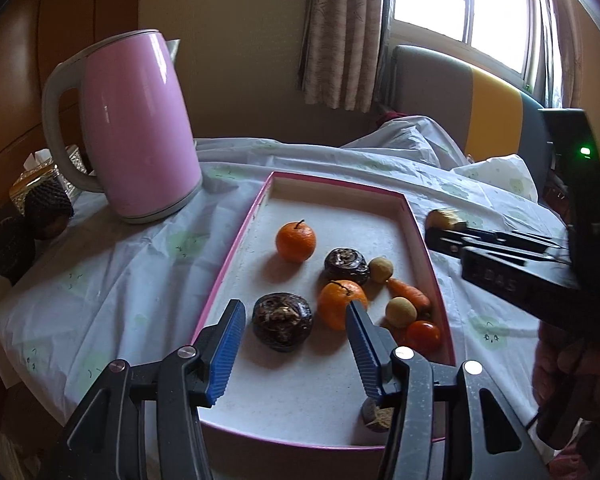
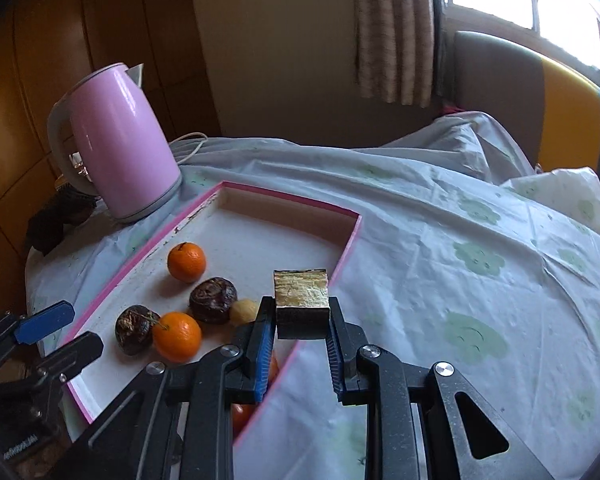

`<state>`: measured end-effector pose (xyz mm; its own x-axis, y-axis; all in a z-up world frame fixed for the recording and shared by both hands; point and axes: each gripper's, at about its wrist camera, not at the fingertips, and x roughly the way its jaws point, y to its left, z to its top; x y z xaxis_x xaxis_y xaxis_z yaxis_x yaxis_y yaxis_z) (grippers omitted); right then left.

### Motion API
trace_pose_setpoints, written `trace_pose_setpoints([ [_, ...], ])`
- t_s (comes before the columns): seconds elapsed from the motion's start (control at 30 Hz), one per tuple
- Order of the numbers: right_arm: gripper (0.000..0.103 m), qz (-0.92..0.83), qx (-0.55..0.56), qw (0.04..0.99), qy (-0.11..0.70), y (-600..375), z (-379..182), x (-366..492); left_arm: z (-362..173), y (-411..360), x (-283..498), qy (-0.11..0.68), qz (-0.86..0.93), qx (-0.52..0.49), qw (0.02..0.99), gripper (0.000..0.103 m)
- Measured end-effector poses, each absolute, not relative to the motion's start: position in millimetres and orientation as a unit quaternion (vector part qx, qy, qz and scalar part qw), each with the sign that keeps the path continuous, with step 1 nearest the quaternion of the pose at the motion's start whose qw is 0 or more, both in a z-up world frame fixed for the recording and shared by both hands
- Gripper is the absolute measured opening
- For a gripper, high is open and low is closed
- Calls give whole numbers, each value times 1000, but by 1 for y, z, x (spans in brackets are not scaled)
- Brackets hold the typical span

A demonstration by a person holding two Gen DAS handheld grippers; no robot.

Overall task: Organize fruits
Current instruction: 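Set the gold cube in the tray and open the right tool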

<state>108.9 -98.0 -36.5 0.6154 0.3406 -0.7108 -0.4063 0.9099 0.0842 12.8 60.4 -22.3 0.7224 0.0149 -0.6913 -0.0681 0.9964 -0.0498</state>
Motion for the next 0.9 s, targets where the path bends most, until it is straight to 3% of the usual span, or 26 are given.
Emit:
trace_pose_setpoints([
  [0.23,26,208,-68,885,410,-73,-54,117,-22,69,12,369,35,-42,928,57],
  [0.3,45,211,-64,885,410,-73,-54,112,-22,70,12,369,38,-43,928,58],
  [0.33,49,214,-60,886,407,-74,-53,109,-21,71,11,368,41,-43,928,58],
  [0.47,50,213,-57,892,395,-76,-48,95,-18,72,11,362,47,-44,930,58],
  [0.6,63,202,-44,902,379,-83,-40,77,-14,72,8,357,52,-42,932,58],
  [0.7,65,188,-36,909,369,-89,-35,63,-11,71,5,353,55,-40,933,65],
  [0.9,73,139,-37,925,351,-97,-28,35,-2,65,-5,340,55,-31,938,68],
])
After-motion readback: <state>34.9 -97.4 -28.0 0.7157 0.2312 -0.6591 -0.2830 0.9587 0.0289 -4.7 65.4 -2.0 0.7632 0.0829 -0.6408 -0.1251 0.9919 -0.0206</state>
